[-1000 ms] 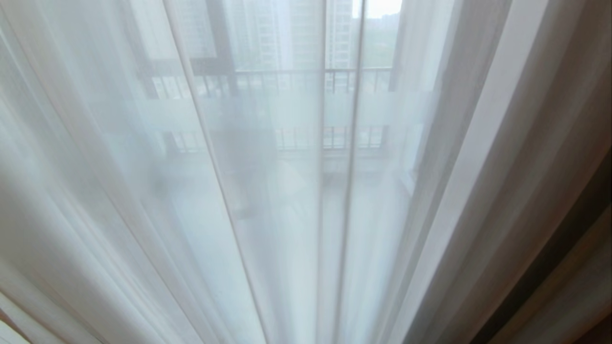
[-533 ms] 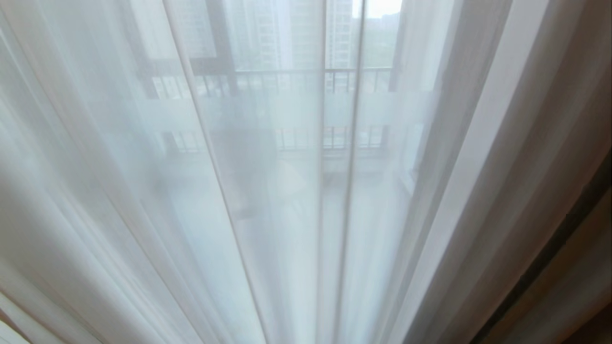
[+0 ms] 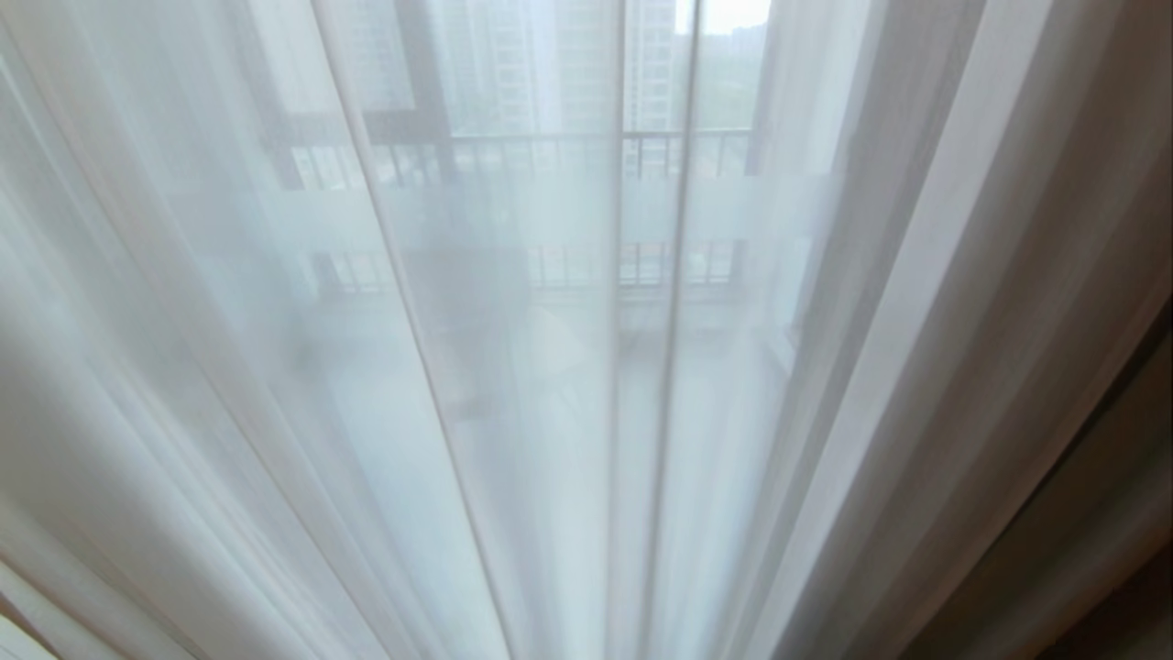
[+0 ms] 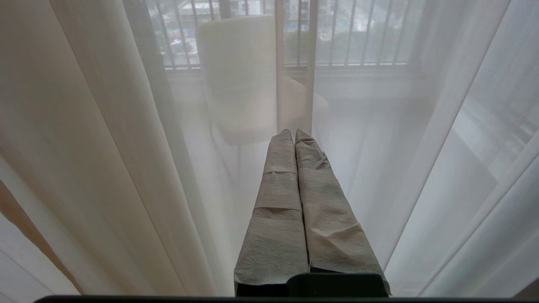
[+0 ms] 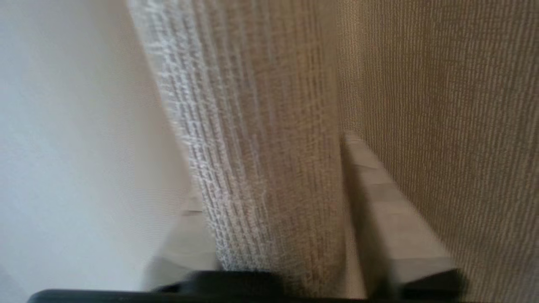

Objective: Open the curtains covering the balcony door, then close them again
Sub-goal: Close the outer curtains on both sides

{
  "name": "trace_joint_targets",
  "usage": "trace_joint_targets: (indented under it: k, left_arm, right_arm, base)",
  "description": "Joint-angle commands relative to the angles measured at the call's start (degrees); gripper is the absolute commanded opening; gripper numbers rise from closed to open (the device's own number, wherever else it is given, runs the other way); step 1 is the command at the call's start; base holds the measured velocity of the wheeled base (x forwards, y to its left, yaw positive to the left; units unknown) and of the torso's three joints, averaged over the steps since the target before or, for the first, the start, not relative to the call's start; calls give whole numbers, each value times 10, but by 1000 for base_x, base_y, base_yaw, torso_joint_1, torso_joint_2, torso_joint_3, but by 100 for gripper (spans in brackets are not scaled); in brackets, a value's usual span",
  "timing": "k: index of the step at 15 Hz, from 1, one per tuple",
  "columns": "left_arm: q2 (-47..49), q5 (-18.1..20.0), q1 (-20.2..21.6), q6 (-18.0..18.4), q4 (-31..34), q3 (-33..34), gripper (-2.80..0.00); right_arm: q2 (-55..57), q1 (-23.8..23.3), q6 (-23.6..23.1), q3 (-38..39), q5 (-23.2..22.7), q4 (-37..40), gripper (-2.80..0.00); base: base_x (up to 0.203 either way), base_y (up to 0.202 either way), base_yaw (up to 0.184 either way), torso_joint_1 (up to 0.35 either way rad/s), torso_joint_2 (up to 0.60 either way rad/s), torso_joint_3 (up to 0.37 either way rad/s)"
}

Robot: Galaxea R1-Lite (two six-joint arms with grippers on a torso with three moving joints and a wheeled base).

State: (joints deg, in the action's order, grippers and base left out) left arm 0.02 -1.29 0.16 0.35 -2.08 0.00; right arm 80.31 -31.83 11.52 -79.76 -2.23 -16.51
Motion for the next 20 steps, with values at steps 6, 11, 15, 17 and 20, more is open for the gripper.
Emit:
trace_joint_targets:
  k: [6,11,15,17,20]
  left_arm:
    - [0,0,1,0,0,0,-280]
    - [0,0,1,0,0,0,-280]
    - [0,0,1,0,0,0,-280]
    - [0,0,0,0,0,0,-280]
    - [0,0,0,0,0,0,-280]
  right_arm:
    - [-36,8,2,15,-1,5,-280]
    - [-89,45,2,40,-1,9,-280]
    - [-134,112,-4,51,0,9,-280]
    - [-143,134,-7,51,1,7,-280]
    - [-152,153,-26,59,1,7,-280]
  base:
    - [0,0,0,0,0,0]
    - [0,0,0,0,0,0]
    - [0,0,0,0,0,0]
    - [0,0,0,0,0,0]
    - [0,0,0,0,0,0]
